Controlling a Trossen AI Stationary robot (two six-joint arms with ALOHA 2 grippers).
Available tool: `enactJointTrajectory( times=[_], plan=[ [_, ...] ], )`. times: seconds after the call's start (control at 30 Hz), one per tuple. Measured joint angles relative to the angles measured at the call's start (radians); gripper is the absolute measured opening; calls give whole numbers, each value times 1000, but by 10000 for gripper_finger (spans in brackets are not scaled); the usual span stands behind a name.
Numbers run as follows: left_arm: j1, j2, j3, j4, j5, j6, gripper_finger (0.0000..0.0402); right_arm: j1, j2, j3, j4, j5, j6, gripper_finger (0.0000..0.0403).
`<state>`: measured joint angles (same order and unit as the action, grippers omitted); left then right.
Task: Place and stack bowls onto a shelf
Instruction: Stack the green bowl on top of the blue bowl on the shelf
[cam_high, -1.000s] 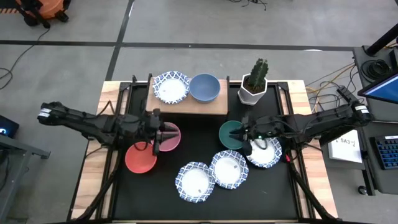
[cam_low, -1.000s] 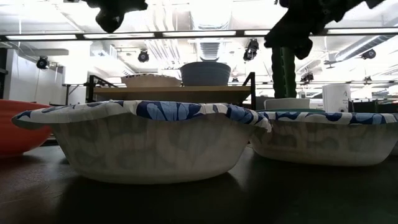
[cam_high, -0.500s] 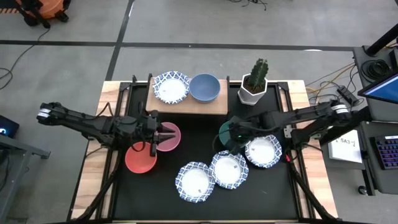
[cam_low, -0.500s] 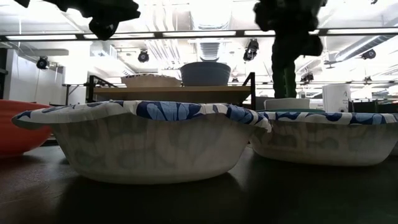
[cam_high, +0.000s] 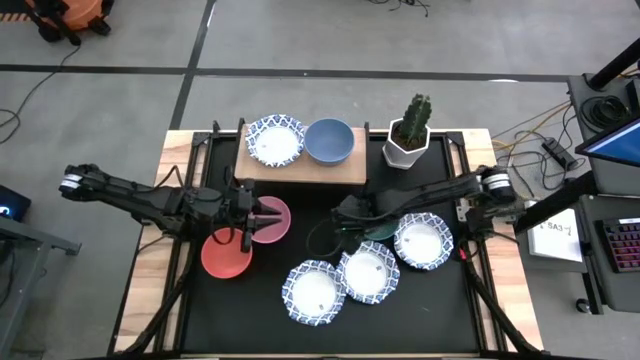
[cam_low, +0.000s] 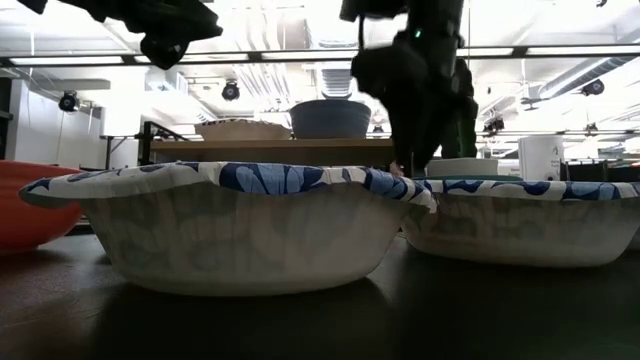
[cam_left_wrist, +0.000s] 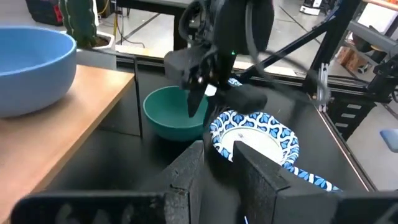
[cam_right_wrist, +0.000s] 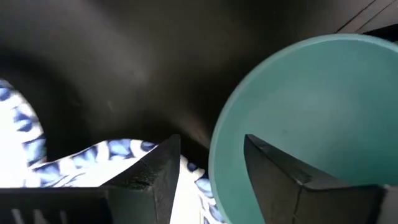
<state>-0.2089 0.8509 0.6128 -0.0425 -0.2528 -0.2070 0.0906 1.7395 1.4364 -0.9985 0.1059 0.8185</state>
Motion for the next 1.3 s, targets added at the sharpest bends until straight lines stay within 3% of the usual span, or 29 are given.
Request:
enactJointTrajectory(
  times=[0.27,0.53,0.77,0.87,1.13,1.3],
  plan=[
    [-2,2,0,-36,0,-30,70,-14,95,16,1,26,1,118],
    [-4,4,0,-34,0,-20,70,-15,96,19,5,22,12,17],
    [-4,6,0,-32,0,-12,70,-15,81,67,-43,2,2,13],
    [-4,6,0,-33,0,-12,70,-14,79,119,-102,-38,-72,12],
    [-4,6,0,-33,0,-11,70,20,78,333,-180,-278,-410,12],
    [-4,6,0,-33,0,-1,70,46,78,504,-180,-296,-610,12]
  ],
)
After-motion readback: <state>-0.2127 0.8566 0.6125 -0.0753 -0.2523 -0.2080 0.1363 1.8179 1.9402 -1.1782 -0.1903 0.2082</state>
